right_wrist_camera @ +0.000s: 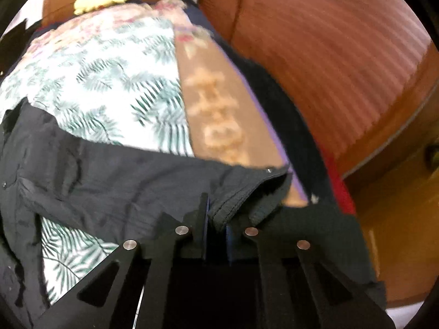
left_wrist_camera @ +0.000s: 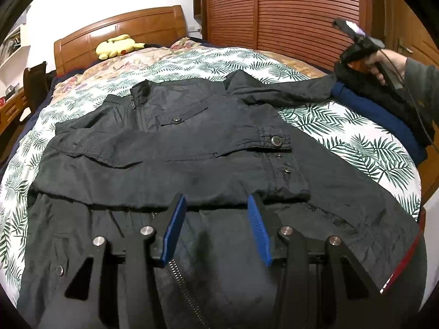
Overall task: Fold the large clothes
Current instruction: 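Lift the sleeve with the right tool, fold it across the body, release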
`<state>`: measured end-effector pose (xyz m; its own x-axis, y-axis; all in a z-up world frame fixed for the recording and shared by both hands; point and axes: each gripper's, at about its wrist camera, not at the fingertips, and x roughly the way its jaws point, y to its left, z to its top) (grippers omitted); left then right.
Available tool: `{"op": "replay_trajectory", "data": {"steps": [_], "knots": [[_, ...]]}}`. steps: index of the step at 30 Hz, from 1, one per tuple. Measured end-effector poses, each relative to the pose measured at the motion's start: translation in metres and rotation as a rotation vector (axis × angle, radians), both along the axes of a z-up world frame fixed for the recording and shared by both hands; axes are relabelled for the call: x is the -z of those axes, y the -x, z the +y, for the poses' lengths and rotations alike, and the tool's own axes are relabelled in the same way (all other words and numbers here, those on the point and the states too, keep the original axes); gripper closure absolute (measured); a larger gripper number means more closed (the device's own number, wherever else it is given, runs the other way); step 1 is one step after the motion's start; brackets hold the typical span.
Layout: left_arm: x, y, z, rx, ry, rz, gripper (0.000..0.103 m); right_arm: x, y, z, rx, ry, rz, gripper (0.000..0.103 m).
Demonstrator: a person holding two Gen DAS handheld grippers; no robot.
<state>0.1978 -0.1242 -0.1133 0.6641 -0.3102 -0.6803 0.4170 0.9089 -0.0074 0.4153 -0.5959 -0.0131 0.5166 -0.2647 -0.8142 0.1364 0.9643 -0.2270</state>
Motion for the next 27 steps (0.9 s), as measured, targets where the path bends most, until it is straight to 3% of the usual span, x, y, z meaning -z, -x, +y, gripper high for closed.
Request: {"op": "replay_trajectory", "data": {"steps": [6, 12, 22, 27], "knots": [[-0.007, 0.006, 0.003, 0.012, 0.029, -0.013, 0.057, -0.044, 0.011, 0.073, -0.14, 0.078, -0.109, 0.097], [-0.013, 0.01, 0.004, 0.013, 0.04, -0.025, 0.056, -0.074, 0.029, 0.135, -0.263, 0.091, -0.189, 0.097], [-0.021, 0.015, 0.016, -0.007, 0.062, -0.043, 0.056, -0.061, 0.035, 0.175, -0.314, 0.115, -0.165, 0.097], [-0.024, 0.013, 0.022, -0.018, 0.084, -0.04, 0.056, -0.074, 0.042, 0.2, -0.359, 0.113, -0.182, 0.097]]}}
